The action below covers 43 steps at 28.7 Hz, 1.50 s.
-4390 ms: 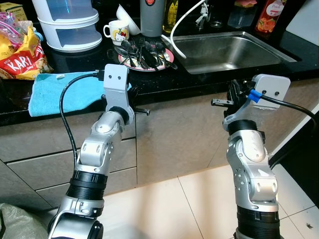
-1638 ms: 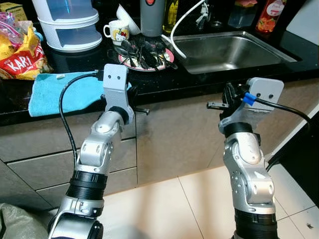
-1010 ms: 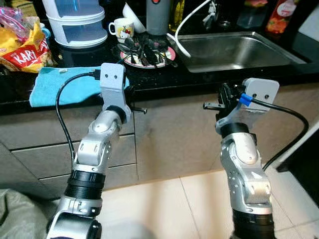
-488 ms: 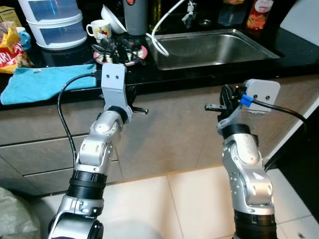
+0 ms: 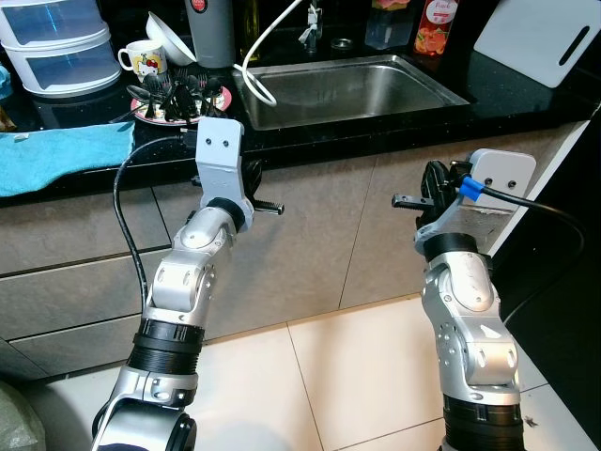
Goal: Kitchen organization
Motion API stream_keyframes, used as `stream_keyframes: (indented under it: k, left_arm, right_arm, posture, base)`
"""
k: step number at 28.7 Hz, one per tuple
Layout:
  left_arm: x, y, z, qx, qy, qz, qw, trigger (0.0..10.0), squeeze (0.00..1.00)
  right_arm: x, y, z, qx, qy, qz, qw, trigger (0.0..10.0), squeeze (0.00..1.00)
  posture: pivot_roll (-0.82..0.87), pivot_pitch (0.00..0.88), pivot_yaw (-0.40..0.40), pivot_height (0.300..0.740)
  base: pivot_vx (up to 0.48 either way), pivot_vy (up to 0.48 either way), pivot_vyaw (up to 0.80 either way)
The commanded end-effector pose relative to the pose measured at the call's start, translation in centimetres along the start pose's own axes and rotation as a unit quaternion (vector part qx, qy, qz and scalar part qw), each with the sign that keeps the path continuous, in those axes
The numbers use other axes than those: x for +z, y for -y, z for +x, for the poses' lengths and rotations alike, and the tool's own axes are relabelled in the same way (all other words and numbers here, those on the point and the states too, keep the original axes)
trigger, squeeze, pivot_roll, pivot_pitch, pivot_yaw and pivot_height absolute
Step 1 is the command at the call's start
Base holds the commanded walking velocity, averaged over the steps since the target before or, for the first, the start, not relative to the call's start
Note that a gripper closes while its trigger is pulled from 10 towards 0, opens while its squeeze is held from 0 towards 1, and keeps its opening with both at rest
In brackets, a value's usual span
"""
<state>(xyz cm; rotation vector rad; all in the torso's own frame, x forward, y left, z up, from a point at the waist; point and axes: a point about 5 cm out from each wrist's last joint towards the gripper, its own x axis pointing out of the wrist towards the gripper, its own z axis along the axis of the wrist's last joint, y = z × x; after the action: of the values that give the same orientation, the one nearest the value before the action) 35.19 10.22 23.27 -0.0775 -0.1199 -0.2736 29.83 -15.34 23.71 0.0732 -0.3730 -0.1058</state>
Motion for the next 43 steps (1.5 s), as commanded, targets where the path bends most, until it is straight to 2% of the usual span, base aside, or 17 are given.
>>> stream_keyframes:
  k: [1,8,20,25,43]
  left_arm:
    - [-0.51,-0.19,-0.04,0.005,-0.011,-0.012,1.0,10.0,0.0]
    - [-0.34,-0.15,0.04,0.001,-0.007,-0.007,1.0,10.0,0.0]
    - [-0.46,-0.17,0.07,0.005,-0.01,-0.011,1.0,10.0,0.0]
    - [-0.29,-0.24,0.09,0.01,-0.004,-0.026,1.0,10.0,0.0]
    - [-0.37,-0.19,0.09,0.006,-0.008,-0.03,0.999,10.0,0.0]
  right_arm:
    - [-0.07,-0.23,0.01,0.002,0.001,0.002,1.0,10.0,0.0]
    - [-0.07,-0.31,0.0,0.004,0.002,0.002,1.0,10.0,0.0]
    - [-0.05,-0.51,-0.04,0.009,0.002,0.002,1.0,10.0,0.0]
    - [-0.06,-0.46,-0.06,0.009,0.002,0.001,1.0,10.0,0.0]
    - [-0.06,-0.28,-0.15,0.003,0.001,0.001,1.0,10.0,0.0]
  posture:
    - [0.03,0.056,0.023,0.74]
    - [0.04,0.046,0.025,0.74]
    - [0.03,0.042,0.022,0.74]
    - [0.03,0.044,0.019,0.74]
    - [0.03,0.069,0.022,0.74]
  base:
    - [0.0,0.0,0.0]
    - [0.0,0.0,0.0]
    - [0.276,-0.33,0.0]
    - [0.0,0.0,0.0]
    - [0.0,0.0,0.0]
